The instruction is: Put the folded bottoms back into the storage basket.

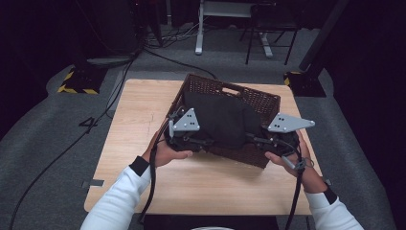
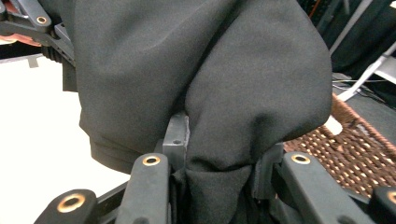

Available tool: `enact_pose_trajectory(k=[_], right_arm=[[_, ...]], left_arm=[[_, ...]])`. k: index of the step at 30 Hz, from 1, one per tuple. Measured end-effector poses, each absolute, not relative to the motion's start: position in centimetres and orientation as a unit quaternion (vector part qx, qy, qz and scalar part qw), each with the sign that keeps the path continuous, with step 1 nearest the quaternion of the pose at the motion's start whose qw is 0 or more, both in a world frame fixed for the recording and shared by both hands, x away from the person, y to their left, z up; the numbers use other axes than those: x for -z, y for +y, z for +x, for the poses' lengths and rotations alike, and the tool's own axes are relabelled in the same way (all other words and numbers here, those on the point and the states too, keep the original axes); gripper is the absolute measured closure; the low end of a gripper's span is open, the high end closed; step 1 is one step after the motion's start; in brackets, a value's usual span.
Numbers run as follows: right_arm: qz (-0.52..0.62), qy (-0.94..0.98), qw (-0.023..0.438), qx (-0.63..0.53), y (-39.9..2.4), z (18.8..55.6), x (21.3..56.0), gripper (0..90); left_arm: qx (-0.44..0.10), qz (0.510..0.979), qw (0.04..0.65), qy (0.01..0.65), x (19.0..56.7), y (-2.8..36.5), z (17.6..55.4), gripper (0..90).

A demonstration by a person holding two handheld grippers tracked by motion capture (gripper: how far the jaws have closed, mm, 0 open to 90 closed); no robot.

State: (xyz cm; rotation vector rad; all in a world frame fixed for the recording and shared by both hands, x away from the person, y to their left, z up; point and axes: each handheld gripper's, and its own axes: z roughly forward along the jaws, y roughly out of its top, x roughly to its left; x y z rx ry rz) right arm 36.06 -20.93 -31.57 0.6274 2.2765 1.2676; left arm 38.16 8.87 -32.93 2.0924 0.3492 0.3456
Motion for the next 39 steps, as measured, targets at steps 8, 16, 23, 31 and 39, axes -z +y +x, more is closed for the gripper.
enact_pose_trajectory(k=[8, 16, 23, 31, 39], right_arm=[[0.251, 0.825, 0.237, -0.447, -21.4, 38.7, 31.9, 66.0], [0.28, 0.823, 0.23, -0.437, -21.9, 41.4, 33.1, 65.8], [0.3, 0.827, 0.227, -0.418, -21.8, 43.6, 34.1, 65.8], [0.319, 0.835, 0.22, -0.392, -21.2, 45.6, 35.1, 65.4], [0.326, 0.85, 0.208, -0.358, -20.3, 46.7, 36.0, 64.6]], left_arm=[[-0.136, 0.863, 0.462, 0.151, 33.1, 7.7, 41.5, 52.3], [-0.129, 0.874, 0.44, 0.162, 33.8, 6.5, 44.6, 52.1], [-0.125, 0.883, 0.416, 0.18, 34.3, 5.8, 47.1, 51.8], [-0.119, 0.89, 0.389, 0.205, 35.2, 5.4, 49.3, 51.5], [-0.11, 0.904, 0.348, 0.222, 36.0, 5.0, 50.6, 51.2]])
